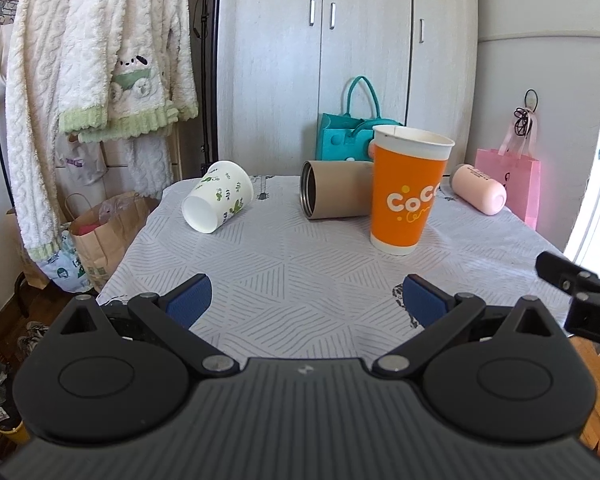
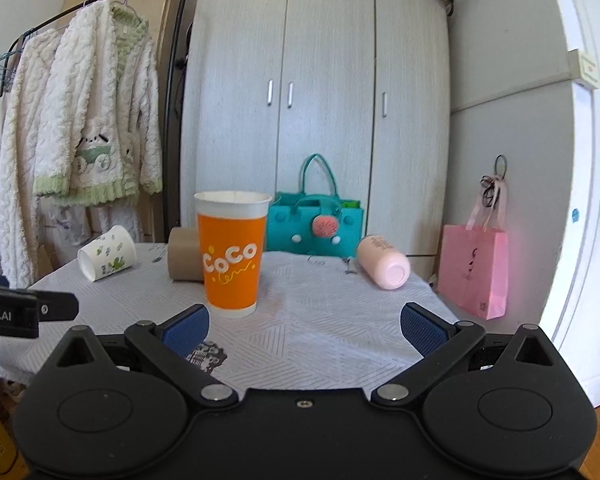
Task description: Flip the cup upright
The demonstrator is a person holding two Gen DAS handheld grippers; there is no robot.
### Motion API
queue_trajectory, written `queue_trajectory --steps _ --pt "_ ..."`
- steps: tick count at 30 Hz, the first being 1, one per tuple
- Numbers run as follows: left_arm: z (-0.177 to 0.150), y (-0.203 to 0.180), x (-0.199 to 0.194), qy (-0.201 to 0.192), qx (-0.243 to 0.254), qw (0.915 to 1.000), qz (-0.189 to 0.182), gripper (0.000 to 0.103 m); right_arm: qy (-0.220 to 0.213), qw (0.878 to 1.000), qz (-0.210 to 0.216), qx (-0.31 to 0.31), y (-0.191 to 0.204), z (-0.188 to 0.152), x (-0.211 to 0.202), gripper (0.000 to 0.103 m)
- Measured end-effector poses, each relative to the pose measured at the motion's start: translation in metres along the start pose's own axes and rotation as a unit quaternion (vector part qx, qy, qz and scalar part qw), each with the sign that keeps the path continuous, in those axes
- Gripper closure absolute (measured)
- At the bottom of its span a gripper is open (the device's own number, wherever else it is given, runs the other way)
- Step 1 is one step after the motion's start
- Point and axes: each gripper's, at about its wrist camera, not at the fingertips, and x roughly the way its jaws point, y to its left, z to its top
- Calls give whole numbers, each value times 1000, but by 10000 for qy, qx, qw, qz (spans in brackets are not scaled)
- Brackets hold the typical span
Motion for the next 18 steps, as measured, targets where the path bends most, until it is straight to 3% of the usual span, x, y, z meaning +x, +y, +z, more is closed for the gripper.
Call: queue_trajectory --steps 8,18 --pt "-1 1 6 263 62 9995 166 0 -73 10000 -53 0 0 2 -3 0" --pt "-1 6 3 178 15 9997 194 0 -42 10000 -69 -6 2 0 0 0"
